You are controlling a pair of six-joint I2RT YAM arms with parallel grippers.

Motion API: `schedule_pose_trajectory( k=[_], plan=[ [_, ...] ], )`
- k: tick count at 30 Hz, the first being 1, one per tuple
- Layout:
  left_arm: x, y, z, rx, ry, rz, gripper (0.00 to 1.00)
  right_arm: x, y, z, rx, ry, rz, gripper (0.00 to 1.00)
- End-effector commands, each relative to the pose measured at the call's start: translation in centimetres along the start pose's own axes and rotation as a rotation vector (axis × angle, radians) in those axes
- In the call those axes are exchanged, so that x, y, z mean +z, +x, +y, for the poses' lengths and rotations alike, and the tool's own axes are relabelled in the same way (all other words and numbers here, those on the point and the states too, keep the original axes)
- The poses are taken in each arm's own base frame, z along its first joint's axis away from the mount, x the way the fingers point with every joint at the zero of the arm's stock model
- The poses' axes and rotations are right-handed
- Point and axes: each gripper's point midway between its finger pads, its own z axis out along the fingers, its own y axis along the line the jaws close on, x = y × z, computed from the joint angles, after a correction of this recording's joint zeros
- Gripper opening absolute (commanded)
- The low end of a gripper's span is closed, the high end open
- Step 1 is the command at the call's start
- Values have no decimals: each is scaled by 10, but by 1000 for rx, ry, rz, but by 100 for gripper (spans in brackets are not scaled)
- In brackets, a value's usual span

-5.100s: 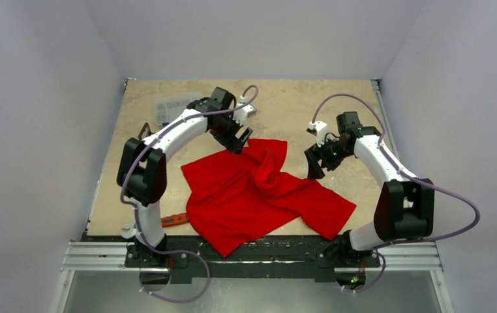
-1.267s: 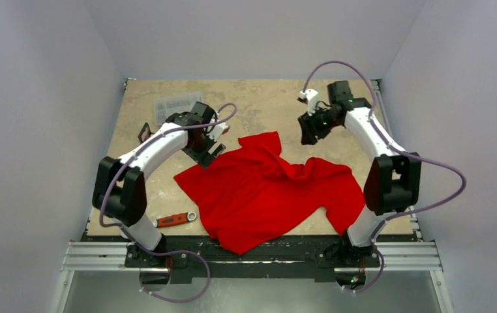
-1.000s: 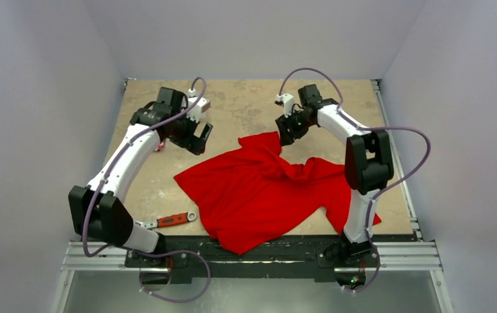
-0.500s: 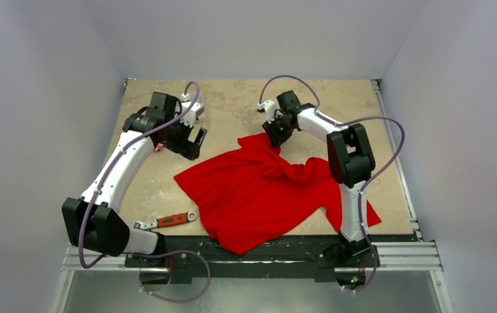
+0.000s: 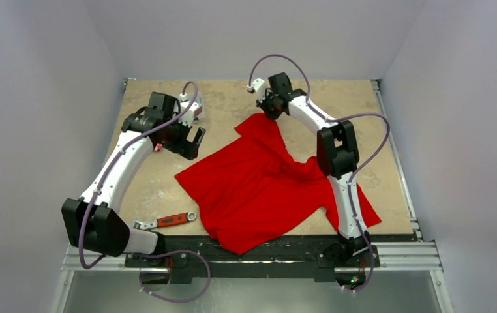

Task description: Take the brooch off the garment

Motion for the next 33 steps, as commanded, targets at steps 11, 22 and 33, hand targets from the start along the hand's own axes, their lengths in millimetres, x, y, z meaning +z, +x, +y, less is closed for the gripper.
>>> schedule_pose_trajectory(
  k=[11, 22, 33],
  plan=[
    [-9, 8, 10, -72, -42, -4, 100, -5, -139, -115, -179, 492, -431, 0],
    [-8, 15, 17, -104, -72, 5, 100, -27, -188, -165, -293, 842, -646, 0],
    [-3, 8, 3, -93, 17, -28, 100, -68, -170, -154, -208, 653, -606, 85]
  ],
)
